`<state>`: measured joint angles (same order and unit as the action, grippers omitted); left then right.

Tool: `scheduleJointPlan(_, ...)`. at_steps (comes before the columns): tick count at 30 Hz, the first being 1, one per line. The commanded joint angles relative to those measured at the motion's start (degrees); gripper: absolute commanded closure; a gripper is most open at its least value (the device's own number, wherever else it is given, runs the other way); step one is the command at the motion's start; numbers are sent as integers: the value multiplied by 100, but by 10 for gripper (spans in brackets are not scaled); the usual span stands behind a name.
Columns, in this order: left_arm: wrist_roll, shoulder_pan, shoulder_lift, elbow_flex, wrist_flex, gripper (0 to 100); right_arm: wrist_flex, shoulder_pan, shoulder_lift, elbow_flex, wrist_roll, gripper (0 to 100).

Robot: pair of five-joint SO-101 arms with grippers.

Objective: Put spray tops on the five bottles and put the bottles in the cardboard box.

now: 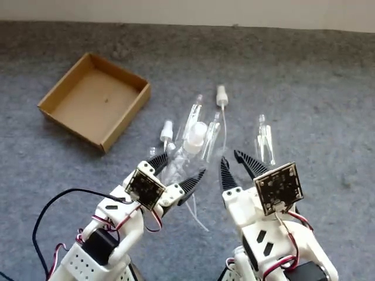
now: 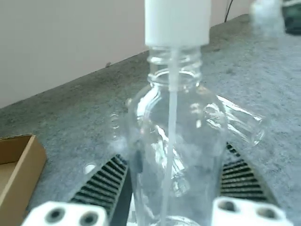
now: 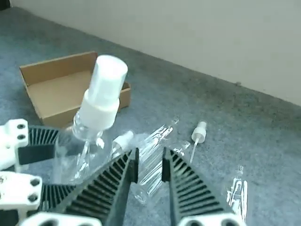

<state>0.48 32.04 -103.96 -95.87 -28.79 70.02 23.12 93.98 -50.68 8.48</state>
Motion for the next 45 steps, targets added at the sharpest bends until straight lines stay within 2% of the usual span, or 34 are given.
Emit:
scheduleJointPlan(1, 44, 602, -22, -119, -132, 867, -365, -136, 57, 22, 79, 990)
scheduleJointPlan(7, 44, 945, -31, -119, -264, 867, -374, -136, 57, 22, 79, 988)
scheduleJointPlan(25, 35, 804, -31, -119, -220, 867, -321, -75, 57, 22, 53, 988)
scheduleJointPlan(32, 62, 110, -40, -119, 97, 867, -75, 936, 57, 31, 79, 988)
scheduleJointPlan(40, 62, 66, -40, -119, 97, 867, 127, 1007, 57, 57, 88, 988)
scheduleJointPlan(42, 62, 57, -40, -119, 97, 867, 127, 971, 57, 75, 202, 988)
scheduleJointPlan(45, 62, 136, -40, -119, 88, 867, 101, 813, 57, 75, 818, 988)
